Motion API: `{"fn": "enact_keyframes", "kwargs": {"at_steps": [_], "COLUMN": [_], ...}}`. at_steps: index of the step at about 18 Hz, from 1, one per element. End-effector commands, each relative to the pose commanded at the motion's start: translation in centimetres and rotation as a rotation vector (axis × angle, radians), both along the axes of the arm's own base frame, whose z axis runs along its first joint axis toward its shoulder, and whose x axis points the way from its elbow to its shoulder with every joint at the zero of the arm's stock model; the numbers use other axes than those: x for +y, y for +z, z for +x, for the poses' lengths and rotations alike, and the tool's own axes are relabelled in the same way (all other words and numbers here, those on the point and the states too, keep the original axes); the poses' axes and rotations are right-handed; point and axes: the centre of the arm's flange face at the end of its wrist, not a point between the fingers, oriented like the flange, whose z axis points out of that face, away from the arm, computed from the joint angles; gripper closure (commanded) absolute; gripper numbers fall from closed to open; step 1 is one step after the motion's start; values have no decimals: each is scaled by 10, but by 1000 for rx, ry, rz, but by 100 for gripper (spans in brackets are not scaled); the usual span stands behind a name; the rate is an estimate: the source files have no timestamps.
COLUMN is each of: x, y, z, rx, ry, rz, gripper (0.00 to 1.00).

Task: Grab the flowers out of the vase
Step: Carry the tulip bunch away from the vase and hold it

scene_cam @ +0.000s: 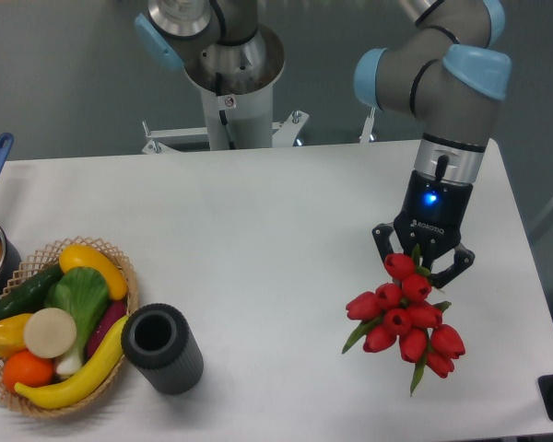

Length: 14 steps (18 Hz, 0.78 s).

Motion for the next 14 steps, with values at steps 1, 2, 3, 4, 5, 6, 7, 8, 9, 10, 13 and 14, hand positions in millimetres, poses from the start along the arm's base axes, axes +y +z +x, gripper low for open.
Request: {"fn": "enact_keyframes", "kwargs": {"at_steps": [1,2,3,4,5,6,7,8,9,10,13,14], "x": [-4,-6,-8,-9,-9,-9,-10,-10,-12,-14,-8,-9], "y": [-5,-11,-16,-18,-19,-19,-20,-22,-23,-23,-27,-28], "z": [1,2,4,5,6,6,7,9,10,10,17,17], "rx": [22,27,24,17,3,-7,-16,-28,-34,-27,-40,-49], "ry": [3,8,14,14,14,14,14,16,19,25,19,25], "rz": [-53,-94,-122,-130,-137,-144,-151,-161,-176,-203,-235,-250], "gripper": [81,81,81,81,82,83,83,83,83,82,82,82]}}
